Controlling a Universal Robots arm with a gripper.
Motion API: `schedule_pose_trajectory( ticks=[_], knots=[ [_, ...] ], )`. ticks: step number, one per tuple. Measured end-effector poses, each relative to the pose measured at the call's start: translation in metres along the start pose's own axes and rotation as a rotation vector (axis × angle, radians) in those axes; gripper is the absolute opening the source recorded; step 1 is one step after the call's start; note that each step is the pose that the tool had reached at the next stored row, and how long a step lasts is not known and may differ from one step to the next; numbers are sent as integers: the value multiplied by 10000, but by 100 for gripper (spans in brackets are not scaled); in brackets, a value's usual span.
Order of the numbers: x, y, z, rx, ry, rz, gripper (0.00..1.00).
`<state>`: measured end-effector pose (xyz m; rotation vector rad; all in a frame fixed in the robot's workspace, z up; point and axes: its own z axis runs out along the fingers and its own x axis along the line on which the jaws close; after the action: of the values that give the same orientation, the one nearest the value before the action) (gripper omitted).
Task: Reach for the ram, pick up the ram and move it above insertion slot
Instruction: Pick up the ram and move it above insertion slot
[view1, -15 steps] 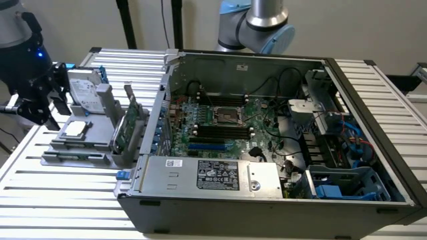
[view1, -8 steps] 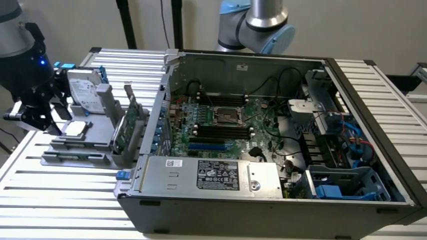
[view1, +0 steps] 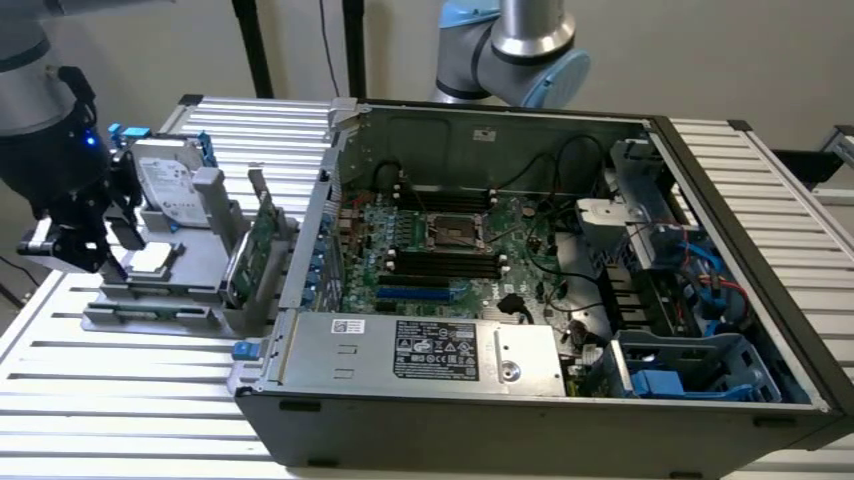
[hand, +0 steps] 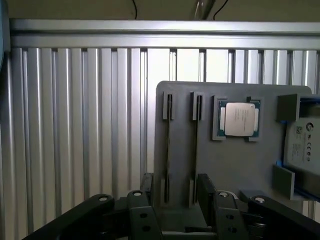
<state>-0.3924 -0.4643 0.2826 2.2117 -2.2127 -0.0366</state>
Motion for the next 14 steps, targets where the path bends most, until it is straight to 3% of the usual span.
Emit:
schedule_pose_trajectory(
  ticks=[14],
  knots=[
    [5,52,256,2,8,-315,48]
  ],
)
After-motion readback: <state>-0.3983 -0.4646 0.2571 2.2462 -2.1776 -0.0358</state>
